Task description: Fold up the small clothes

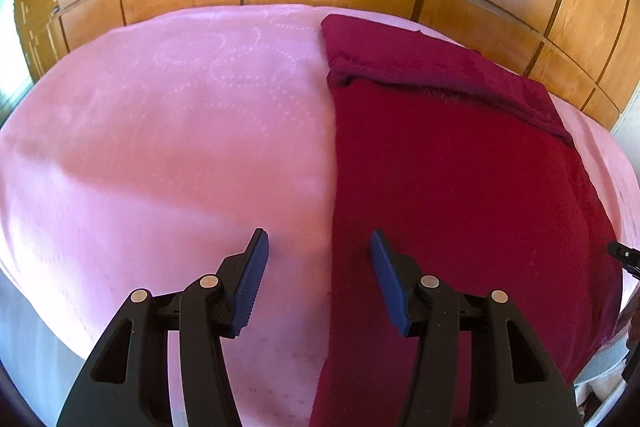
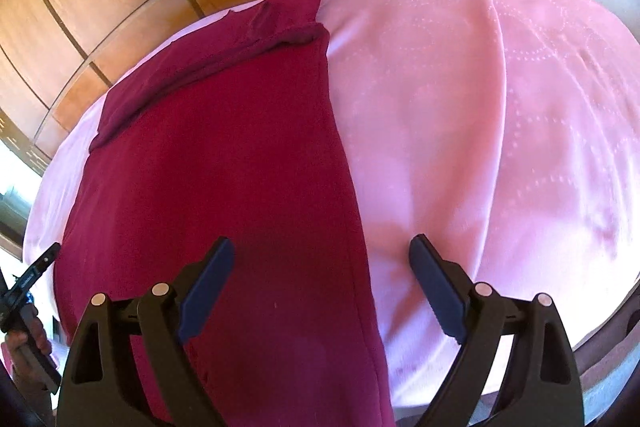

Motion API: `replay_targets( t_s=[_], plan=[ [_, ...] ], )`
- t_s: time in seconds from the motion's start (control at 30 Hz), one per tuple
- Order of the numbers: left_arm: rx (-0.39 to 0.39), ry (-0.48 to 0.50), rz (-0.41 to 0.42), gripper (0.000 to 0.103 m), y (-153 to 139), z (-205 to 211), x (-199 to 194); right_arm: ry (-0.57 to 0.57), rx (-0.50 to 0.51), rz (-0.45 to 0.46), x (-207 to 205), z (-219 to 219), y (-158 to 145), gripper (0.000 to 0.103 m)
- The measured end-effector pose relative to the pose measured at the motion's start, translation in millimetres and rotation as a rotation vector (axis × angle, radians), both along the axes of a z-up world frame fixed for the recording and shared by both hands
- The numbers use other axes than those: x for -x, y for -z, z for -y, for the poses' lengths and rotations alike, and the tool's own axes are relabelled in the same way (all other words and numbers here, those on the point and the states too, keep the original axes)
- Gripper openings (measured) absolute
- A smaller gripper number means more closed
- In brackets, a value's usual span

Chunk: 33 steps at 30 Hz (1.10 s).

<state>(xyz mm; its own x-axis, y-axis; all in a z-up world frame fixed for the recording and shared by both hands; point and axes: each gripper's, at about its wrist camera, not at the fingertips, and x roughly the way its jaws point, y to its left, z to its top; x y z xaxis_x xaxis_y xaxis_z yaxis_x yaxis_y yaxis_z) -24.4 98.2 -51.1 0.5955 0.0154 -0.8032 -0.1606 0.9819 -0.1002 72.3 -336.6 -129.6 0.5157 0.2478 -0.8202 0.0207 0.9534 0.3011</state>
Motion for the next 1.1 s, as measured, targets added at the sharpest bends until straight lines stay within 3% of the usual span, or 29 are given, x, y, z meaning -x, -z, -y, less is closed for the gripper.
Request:
replay_targets(
  t_s=[0.3,0.37,0.53,0.57,0.6,0.63,0.7,0.8,1.03,1.1],
  plan=[
    [0.019,-0.005,-0.013,0.052,3.7,-2.8,20.2,-0.067,-0.007,-0.039,19.9,-2.1,2.0,0.089],
    [0.044,0.023,-0.022,0.052,3.7,-4.5,26.0,-0.099,0.002,-0.054,24.1,-5.2,2.8,0.082],
    [0.152,0.120,-0.071,0.052,10.0,-8.8,45.4,-0.175,0.011,-0.098,35.5,-10.0,8.0,0.052],
    [0.180,0.139,-0.071,0.048,10.8,-10.1,48.5,-0.190,0.009,-0.108,36.9,-10.3,9.7,0.044],
    [0.223,0.164,-0.078,0.022,12.1,-11.4,49.8,-0.198,0.009,-0.112,37.6,-10.5,10.4,0.036],
    [0.259,0.184,-0.088,0.010,13.2,-11.7,50.9,-0.206,0.004,-0.118,37.9,-10.3,10.5,0.023],
    [0.292,0.205,-0.074,0.006,7.9,-12.9,54.2,-0.208,-0.036,-0.120,37.5,-8.6,5.9,0.008],
    [0.419,0.214,-0.034,0.006,-6.4,-22.1,53.1,-0.242,-0.132,-0.075,36.5,-8.1,-13.9,0.008],
    [0.571,0.221,0.081,0.006,-43.7,-28.1,13.2,-0.164,-0.349,0.055,-11.9,1.9,-46.3,0.008],
    [0.595,0.206,0.092,0.006,-46.5,-32.4,-5.0,-0.138,-0.358,0.077,-34.2,4.9,-50.6,0.008]
  ],
)
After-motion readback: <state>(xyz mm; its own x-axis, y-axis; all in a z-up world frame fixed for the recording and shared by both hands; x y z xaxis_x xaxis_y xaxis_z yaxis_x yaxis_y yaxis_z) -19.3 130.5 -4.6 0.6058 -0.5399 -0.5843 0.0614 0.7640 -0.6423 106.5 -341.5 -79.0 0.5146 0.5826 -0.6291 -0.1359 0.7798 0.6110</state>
